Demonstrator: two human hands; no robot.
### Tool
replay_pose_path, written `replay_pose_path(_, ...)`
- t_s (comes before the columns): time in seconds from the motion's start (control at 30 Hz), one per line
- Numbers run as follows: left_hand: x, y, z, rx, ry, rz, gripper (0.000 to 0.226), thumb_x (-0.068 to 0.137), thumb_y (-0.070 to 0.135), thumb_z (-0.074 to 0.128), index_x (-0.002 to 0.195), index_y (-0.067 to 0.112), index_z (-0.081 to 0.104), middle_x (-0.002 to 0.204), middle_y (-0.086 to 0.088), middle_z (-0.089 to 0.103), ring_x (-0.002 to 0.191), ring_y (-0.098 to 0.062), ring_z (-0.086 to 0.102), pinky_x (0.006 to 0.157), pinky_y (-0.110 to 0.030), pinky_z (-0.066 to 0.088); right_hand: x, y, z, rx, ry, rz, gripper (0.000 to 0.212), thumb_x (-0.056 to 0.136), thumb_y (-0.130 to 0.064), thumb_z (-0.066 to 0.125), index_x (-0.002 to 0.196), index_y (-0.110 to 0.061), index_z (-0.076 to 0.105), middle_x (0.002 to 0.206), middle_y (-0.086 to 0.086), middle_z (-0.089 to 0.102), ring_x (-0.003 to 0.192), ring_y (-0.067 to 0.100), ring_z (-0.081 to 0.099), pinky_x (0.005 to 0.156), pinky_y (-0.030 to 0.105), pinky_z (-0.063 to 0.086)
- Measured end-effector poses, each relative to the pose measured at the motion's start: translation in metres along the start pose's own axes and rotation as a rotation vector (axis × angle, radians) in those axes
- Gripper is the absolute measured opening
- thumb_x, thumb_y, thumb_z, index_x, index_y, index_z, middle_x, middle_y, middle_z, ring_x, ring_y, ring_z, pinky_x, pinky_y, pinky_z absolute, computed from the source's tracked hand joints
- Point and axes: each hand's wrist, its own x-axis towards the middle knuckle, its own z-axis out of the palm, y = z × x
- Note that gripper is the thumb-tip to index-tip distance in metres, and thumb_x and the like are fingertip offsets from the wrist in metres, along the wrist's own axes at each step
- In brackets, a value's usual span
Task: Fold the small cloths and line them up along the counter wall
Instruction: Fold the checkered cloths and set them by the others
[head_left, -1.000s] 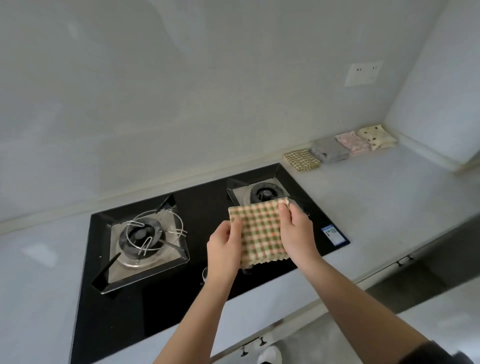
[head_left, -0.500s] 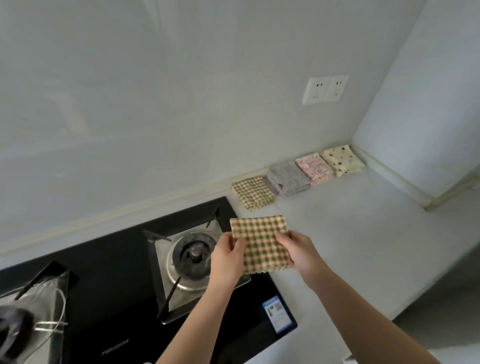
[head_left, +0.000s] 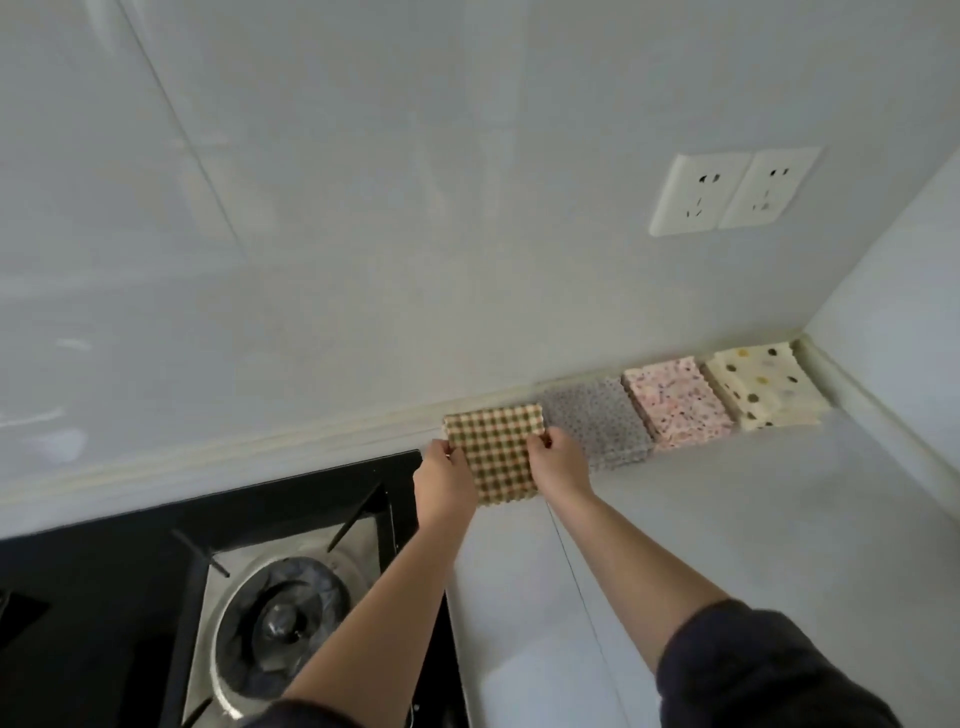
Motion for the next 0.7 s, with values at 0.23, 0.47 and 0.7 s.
replay_pose_path(0.23,0.046,-0.001,0.035,0.149,0.054,-0.128,0.023,0.101,0.017,0.034,0.111,0.005,0.05,0.077,0.002,0.045,0.064,-0.01,0.045,0.05,-0.023,0.033,0.062,0.003,0.024,-0.246,-0.036,-0.014,0.026,0.101,-0.024,0.038,0.106,-0.006,0.056,0.106,0.013,0.061,0.097,0.029,0.059,0.072,0.034,0.044)
replay_pose_path(0.47,0.045,0.005,0.041,0.21,0.11,-0.116,0.031,0.097,0.009,0.034,0.129,0.011,0.037,0.098,-0.003,0.053,0.076,-0.017,0.053,0.053,-0.028,0.039,0.06,0.002,0.029,-0.269,0.009,-0.051,0.032,0.098,-0.016,0.041,0.129,-0.009,0.039,0.118,0.012,0.059,0.103,0.029,0.06,0.078,0.04,0.052)
replay_pose_path(0.7,0.033,-0.017,0.033,0.794,0.099,0.424,0.054,0.099,0.017,0.028,0.151,0.017,0.013,0.158,0.002,0.015,0.145,-0.014,0.013,0.113,-0.034,0.02,0.044,0.025,0.022,-0.738,0.115,-0.718,0.061,0.063,-0.012,0.08,0.121,-0.007,0.061,0.125,0.01,0.062,0.115,0.027,0.06,0.087,0.047,0.051)
